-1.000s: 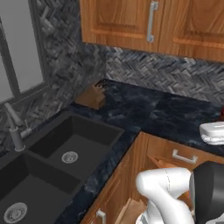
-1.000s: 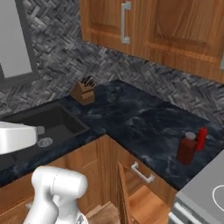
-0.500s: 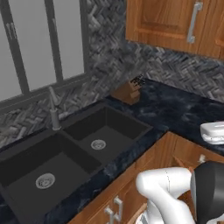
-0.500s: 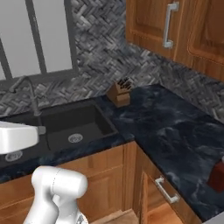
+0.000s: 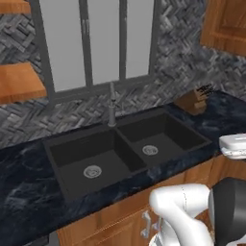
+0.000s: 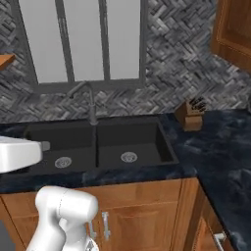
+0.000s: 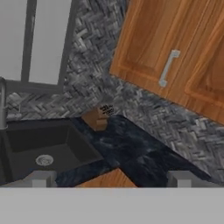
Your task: Collect the paprika, ketchup, and shaker from the cabinet and place them next to the stove.
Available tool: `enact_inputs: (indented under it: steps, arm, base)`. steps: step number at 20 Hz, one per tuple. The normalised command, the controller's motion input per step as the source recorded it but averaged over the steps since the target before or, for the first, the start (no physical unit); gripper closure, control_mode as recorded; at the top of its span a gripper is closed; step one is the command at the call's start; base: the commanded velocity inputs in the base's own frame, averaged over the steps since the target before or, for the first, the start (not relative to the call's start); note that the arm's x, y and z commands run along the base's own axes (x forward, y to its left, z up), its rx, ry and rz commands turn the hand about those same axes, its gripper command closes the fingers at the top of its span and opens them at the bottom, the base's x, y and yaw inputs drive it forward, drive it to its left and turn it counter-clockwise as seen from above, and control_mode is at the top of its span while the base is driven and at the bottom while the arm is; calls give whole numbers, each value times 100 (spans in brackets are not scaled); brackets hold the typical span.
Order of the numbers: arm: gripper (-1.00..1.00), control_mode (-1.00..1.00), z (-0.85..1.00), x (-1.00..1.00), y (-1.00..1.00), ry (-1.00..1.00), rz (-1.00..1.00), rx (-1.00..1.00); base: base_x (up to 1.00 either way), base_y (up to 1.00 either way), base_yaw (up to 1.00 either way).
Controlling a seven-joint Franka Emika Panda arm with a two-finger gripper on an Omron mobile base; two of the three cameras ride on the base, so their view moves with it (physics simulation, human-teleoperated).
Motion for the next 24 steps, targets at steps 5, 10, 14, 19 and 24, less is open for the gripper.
enact_inputs:
  steps: [5, 10, 14, 19, 24]
  arm:
    - [-100, 100, 0, 0, 0, 0, 0, 0]
    - [-100, 100, 0, 0, 0, 0, 0, 0]
    - [-100, 100, 0, 0, 0, 0, 0, 0]
    - [-100, 100, 0, 0, 0, 0, 0, 0]
    - [-100, 100, 0, 0, 0, 0, 0, 0]
  base:
    - [-4, 50, 54]
    - [0, 55, 56]
    - [1, 55, 49]
    - [15, 55, 32]
    - [25, 9, 0]
